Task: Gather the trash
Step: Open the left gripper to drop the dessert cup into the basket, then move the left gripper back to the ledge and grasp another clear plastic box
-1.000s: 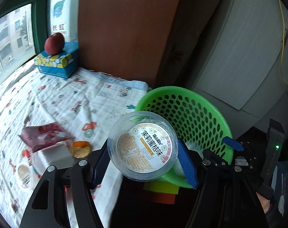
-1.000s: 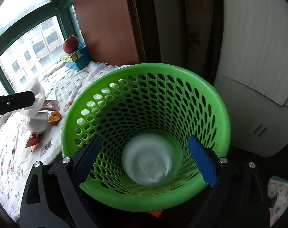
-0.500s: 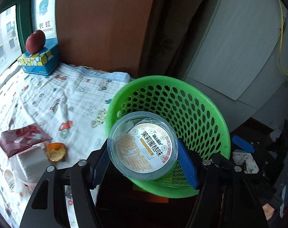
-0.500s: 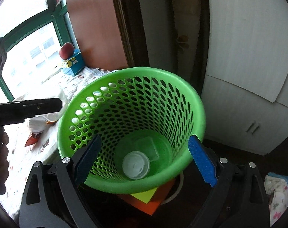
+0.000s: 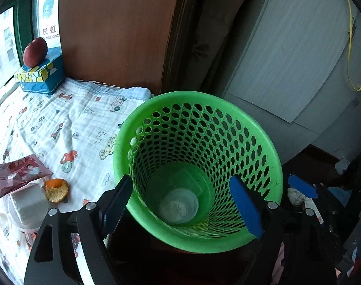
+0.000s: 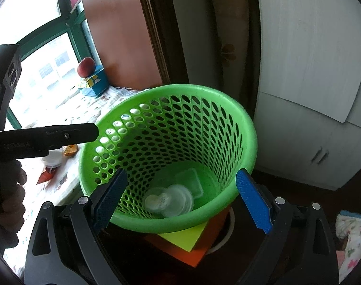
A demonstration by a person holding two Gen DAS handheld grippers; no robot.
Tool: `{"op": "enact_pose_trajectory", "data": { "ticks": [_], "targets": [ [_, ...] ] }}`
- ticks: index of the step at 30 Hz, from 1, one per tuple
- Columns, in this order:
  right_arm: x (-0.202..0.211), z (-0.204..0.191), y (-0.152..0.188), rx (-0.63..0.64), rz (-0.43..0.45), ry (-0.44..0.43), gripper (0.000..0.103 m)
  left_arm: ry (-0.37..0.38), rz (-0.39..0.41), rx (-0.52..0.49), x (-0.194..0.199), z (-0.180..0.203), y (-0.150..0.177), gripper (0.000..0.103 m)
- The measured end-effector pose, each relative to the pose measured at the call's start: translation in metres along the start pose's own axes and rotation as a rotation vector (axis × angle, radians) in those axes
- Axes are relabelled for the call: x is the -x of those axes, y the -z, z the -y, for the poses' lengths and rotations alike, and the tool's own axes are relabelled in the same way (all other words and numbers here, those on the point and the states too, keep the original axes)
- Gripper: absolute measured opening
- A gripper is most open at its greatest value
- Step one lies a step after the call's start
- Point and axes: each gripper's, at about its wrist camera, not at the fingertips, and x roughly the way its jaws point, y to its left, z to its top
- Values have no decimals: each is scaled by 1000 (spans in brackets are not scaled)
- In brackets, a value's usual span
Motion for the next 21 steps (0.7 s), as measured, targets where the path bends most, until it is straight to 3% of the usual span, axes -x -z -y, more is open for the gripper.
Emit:
{"op": "enact_pose_trajectory", "data": {
  "ticks": [11,21],
  "targets": [
    [1,-31,0,36,-2,-52,91,-64,33,77,37,-44,25,81],
    [-4,-72,-2,88,-10,-123,92,-157,37,133,77,-108,73,81]
  ]
}}
